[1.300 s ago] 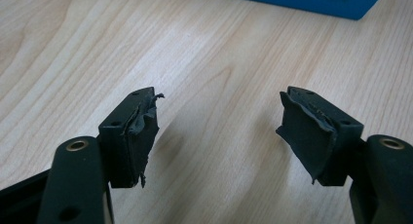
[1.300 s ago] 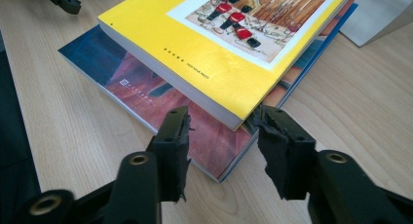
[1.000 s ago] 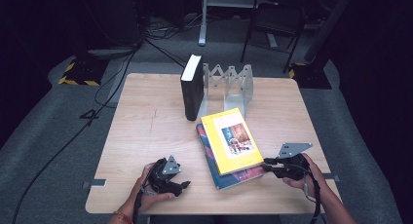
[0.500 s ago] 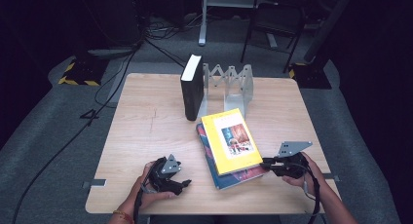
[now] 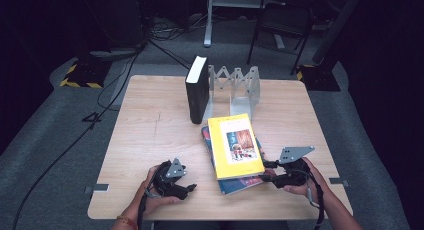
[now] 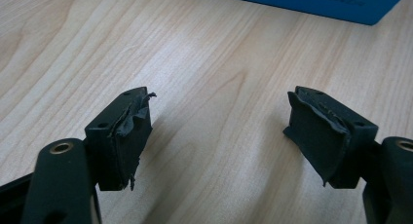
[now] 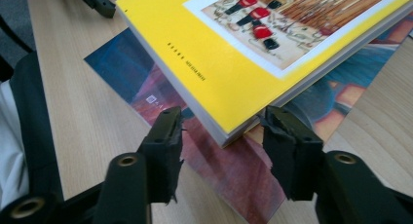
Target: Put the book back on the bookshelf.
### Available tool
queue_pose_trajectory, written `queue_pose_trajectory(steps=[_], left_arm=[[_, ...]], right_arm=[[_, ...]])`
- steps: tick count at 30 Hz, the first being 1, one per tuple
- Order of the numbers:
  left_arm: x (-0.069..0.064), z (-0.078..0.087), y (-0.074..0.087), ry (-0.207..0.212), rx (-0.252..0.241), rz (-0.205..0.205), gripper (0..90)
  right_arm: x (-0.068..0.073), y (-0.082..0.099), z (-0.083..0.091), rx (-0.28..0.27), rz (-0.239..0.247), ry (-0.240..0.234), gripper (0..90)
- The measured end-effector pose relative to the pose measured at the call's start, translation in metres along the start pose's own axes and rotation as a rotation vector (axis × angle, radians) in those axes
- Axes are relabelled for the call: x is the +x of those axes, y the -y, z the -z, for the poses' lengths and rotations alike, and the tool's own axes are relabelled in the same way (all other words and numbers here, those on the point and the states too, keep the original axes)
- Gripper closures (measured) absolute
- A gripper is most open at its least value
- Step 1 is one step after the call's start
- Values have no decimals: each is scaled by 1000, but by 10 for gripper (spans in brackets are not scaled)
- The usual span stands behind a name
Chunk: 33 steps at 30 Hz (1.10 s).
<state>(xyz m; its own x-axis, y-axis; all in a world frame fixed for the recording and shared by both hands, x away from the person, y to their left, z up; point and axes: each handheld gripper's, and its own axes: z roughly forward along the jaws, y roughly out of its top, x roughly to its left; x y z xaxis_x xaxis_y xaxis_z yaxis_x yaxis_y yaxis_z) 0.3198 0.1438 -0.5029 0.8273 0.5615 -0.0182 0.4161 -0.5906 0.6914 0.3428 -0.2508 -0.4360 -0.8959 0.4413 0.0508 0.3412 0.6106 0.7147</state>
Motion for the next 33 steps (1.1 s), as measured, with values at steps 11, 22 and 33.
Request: queue_pose_trajectory(steps=[11, 22, 33], left_arm=[[6, -2, -21, -48, -43, 39, 274], [13, -8, -45, -124, -93, 25, 290], [30, -31, -63, -63, -87, 31, 370]], right_arm=[[-20, -17, -5, -18, -136, 25, 423], [-40, -26, -29, 74, -194, -79, 316], [-48, -36, -42, 42, -163, -63, 291]])
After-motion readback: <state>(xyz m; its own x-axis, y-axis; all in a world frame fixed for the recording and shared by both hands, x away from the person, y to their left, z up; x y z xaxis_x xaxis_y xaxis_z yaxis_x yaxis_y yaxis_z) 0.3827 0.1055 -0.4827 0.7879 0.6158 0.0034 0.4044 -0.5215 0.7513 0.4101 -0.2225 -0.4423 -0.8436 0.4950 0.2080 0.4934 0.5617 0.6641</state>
